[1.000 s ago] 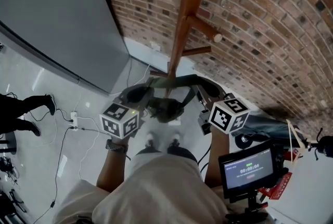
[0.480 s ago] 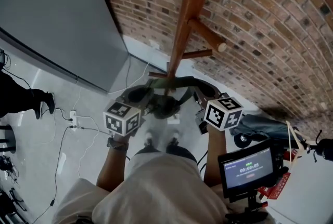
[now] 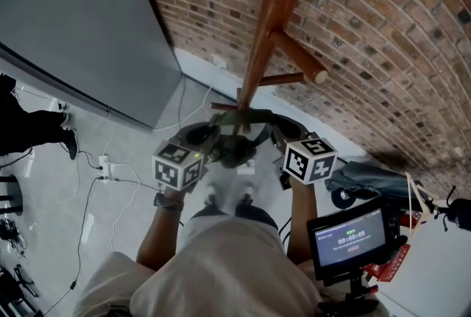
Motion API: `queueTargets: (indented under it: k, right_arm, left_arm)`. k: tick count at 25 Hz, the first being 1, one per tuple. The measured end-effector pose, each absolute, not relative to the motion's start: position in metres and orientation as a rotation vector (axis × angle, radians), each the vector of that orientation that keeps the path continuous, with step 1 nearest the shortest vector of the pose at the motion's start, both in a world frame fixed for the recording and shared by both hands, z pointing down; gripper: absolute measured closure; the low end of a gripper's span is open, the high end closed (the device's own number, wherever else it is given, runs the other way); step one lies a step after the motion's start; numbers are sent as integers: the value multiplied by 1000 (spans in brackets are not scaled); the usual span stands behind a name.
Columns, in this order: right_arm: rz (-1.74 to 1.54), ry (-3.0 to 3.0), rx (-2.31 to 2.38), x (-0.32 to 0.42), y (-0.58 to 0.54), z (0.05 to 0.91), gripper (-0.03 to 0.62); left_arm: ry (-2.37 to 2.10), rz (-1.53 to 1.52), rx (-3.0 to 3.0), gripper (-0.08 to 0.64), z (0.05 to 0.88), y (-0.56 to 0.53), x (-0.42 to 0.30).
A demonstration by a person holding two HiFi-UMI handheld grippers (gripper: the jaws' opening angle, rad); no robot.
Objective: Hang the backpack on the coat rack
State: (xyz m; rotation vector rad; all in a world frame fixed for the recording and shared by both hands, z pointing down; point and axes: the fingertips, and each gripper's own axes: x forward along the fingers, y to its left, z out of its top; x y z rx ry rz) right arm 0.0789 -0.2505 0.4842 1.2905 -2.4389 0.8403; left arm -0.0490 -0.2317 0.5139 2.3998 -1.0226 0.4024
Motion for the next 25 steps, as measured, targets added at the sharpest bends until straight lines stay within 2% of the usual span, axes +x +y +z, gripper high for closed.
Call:
queueTargets:
  k: [25]
  right_arm:
    - [1003,-2427,1160,44,-244,527,583]
  left_arm:
    - [-942,488,2343,528,559,-222,-34]
